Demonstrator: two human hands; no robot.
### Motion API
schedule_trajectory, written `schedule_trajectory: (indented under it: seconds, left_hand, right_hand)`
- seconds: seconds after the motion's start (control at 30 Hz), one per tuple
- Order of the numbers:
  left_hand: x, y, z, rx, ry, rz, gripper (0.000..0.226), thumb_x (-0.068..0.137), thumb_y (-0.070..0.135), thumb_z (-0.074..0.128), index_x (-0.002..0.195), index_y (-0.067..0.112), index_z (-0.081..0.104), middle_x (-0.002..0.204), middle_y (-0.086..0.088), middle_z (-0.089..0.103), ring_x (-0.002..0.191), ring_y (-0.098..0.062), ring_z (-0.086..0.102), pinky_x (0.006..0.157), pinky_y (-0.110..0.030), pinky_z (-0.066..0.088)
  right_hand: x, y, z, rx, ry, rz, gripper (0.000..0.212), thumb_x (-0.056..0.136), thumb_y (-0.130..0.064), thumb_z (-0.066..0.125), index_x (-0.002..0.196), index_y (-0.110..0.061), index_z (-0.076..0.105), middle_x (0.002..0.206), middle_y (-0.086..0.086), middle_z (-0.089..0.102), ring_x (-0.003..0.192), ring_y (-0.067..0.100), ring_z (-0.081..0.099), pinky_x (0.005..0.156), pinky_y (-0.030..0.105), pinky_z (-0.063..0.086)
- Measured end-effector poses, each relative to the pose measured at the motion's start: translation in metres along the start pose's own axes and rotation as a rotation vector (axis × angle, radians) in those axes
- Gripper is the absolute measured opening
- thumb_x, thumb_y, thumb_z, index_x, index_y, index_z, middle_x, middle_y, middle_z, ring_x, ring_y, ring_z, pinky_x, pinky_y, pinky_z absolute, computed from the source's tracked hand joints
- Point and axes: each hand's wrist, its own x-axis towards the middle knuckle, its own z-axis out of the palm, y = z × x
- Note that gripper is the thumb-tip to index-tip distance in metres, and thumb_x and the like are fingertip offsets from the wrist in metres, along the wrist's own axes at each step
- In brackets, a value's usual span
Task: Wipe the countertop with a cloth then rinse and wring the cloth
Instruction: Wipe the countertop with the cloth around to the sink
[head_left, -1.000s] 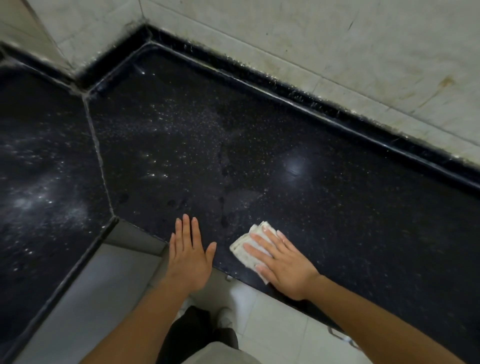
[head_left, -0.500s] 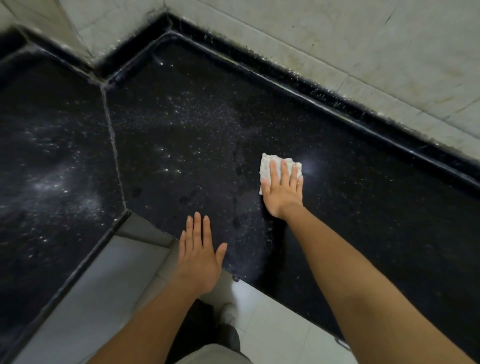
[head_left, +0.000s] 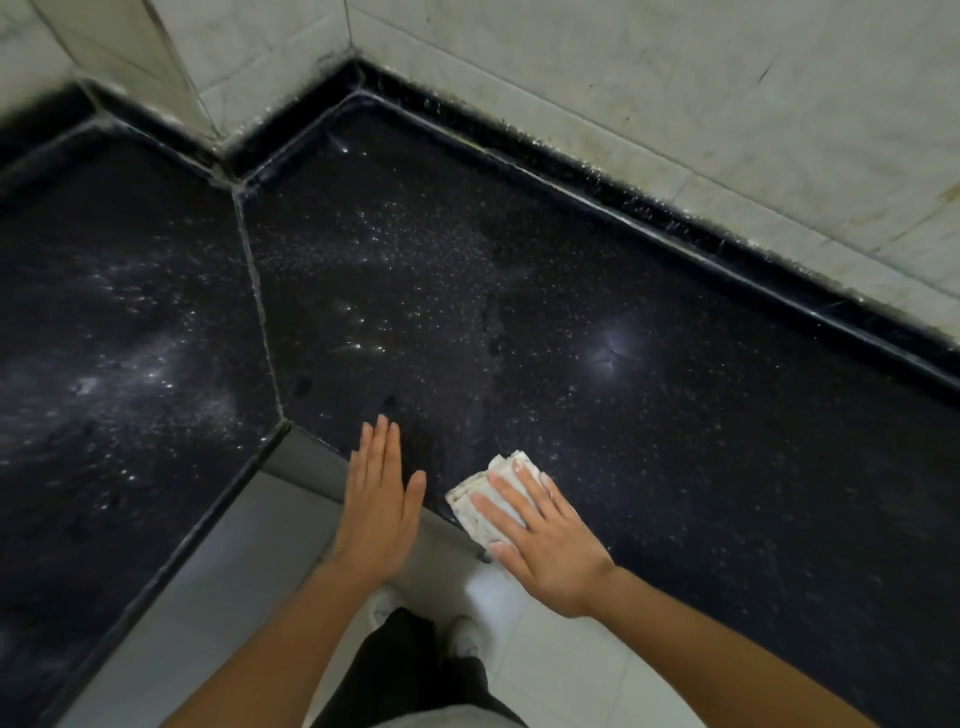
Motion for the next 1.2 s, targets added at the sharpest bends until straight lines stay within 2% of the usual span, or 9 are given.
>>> schedule_trajectory:
  seconds: [0.17, 0.27, 0.33, 0.47, 0.7, 0.83, 0.97, 1.07, 1.2]
  left_hand:
    - [0.02, -0.034, -0.02, 0.19, 0.093, -0.239, 0.076, 0.095, 0.051, 0.016, 0.148, 0.002, -0.009, 0.156, -0.014, -0.018, 0.142, -0.021, -0.022, 0.117, -0.038, -0.011]
    - [0.026, -0.047, -0.03, 0.254, 0.088, -0.257, 0.079, 0.092, 0.054, 0.01, 0.147, 0.002, -0.011, 0.156, -0.015, -0.017, 0.143, -0.022, -0.021, 0.115, -0.037, -0.016]
    - [0.029, -0.052, -0.032, 0.247, 0.072, -0.258, 0.081, 0.091, 0.056, 0.011, 0.147, 0.003, -0.012, 0.156, -0.014, -0.019, 0.142, -0.022, -0.023, 0.114, -0.035, -0.019]
    - [0.031, -0.052, -0.031, 0.226, 0.033, -0.255, 0.082, 0.091, 0.057, 0.01, 0.145, 0.004, -0.018, 0.153, -0.013, -0.027, 0.139, -0.02, -0.03, 0.113, -0.033, -0.021]
    - [0.034, -0.053, -0.033, 0.198, -0.003, -0.263, 0.078, 0.091, 0.058, 0.004, 0.139, 0.006, -0.027, 0.144, -0.008, -0.038, 0.135, -0.018, -0.035, 0.111, -0.033, -0.022]
    - [0.034, -0.053, -0.034, 0.198, -0.02, -0.274, 0.077, 0.09, 0.058, 0.002, 0.138, 0.006, -0.029, 0.144, -0.01, -0.039, 0.135, -0.02, -0.035, 0.112, -0.034, -0.021]
    - [0.032, -0.052, -0.036, 0.198, -0.057, -0.286, 0.078, 0.09, 0.058, 0.002, 0.138, 0.006, -0.031, 0.143, -0.01, -0.041, 0.134, -0.02, -0.037, 0.113, -0.036, -0.02]
    - [0.032, -0.052, -0.037, 0.187, -0.063, -0.287, 0.078, 0.09, 0.059, 0.001, 0.138, 0.007, -0.031, 0.143, -0.009, -0.041, 0.135, -0.02, -0.036, 0.114, -0.036, -0.019]
    - [0.032, -0.051, -0.039, 0.174, -0.071, -0.283, 0.079, 0.087, 0.061, 0.0, 0.137, 0.008, -0.031, 0.144, -0.009, -0.04, 0.136, -0.021, -0.035, 0.114, -0.036, -0.019]
  right_hand:
    - [0.02, 0.006, -0.014, 0.016, -0.069, 0.042, 0.055, 0.104, -0.045, 0.009, 0.155, -0.027, 0.002, 0.162, 0.002, 0.01, 0.148, 0.03, 0.002, 0.114, 0.042, 0.005]
    - [0.056, 0.011, -0.032, 0.082, -0.064, 0.123, 0.055, 0.095, -0.047, -0.011, 0.146, -0.033, -0.026, 0.159, 0.0, -0.022, 0.142, 0.026, -0.029, 0.116, 0.039, -0.018]
    - [0.086, 0.017, -0.042, 0.135, -0.037, 0.218, 0.053, 0.096, -0.047, -0.007, 0.143, -0.034, -0.027, 0.157, -0.002, -0.028, 0.139, 0.023, -0.035, 0.113, 0.037, -0.023]
    - [0.141, 0.03, -0.059, 0.211, -0.069, 0.349, 0.053, 0.102, -0.043, 0.004, 0.147, -0.032, -0.023, 0.156, -0.002, -0.029, 0.14, 0.022, -0.035, 0.115, 0.039, -0.021]
    - [0.158, 0.021, -0.064, 0.229, -0.055, 0.384, 0.054, 0.102, -0.042, 0.005, 0.147, -0.03, -0.023, 0.157, 0.0, -0.028, 0.139, 0.025, -0.036, 0.114, 0.041, -0.021]
    - [0.109, -0.002, -0.043, 0.133, -0.071, 0.239, 0.056, 0.097, -0.046, -0.004, 0.147, -0.029, -0.024, 0.157, 0.004, -0.026, 0.141, 0.028, -0.031, 0.119, 0.045, -0.011]
    - [0.047, -0.017, -0.02, -0.02, -0.06, 0.063, 0.06, 0.099, -0.04, 0.005, 0.153, -0.016, 0.012, 0.162, 0.01, 0.0, 0.146, 0.039, 0.003, 0.114, 0.05, 0.011]
    - [0.018, -0.023, -0.011, -0.02, -0.023, 0.001, 0.054, 0.104, -0.044, 0.018, 0.154, -0.024, 0.015, 0.16, 0.005, 0.019, 0.147, 0.032, 0.009, 0.113, 0.046, 0.014]
    - [0.02, -0.023, -0.013, -0.057, -0.035, -0.029, 0.055, 0.104, -0.046, 0.02, 0.154, -0.026, 0.016, 0.159, 0.003, 0.023, 0.146, 0.033, 0.015, 0.112, 0.046, 0.016]
